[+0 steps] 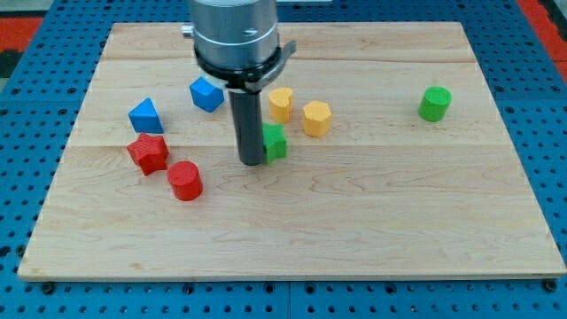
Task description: Push the green circle parallel to the green star
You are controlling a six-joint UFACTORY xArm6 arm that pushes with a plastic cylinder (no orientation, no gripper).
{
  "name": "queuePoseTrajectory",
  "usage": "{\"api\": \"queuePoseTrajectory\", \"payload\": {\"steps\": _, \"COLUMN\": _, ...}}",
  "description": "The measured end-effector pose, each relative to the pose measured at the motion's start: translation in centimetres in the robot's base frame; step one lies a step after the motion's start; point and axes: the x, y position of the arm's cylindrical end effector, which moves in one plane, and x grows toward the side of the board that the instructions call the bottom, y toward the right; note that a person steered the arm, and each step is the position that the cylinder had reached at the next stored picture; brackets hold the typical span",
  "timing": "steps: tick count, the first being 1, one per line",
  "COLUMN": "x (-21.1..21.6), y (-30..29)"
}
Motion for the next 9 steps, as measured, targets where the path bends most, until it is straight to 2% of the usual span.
{"api": "queuePoseTrajectory", "payload": {"steps": 1, "x": -0.2, "y": 1.7}}
{"api": "queuePoseTrajectory", "payload": {"steps": 2, "x": 1.6, "y": 6.1}}
{"api": "queuePoseTrajectory", "payload": {"steps": 3, "x": 1.4, "y": 18.1}}
{"api": "queuePoseTrajectory", "payload": {"steps": 4, "x": -1.1, "y": 30.3}}
{"api": "queuePoseTrajectory", "payload": {"steps": 5, "x": -5.0, "y": 33.6}}
{"api": "queuePoseTrajectory", "payload": {"steps": 6, "x": -9.7, "y": 30.2}}
{"api": "queuePoseTrajectory", "payload": {"steps": 7, "x": -10.7, "y": 23.4}}
{"api": "queuePoseTrajectory", "payload": {"steps": 8, "x": -9.0, "y": 17.0}}
{"api": "queuePoseTrajectory", "payload": {"steps": 9, "x": -7.6, "y": 14.7}}
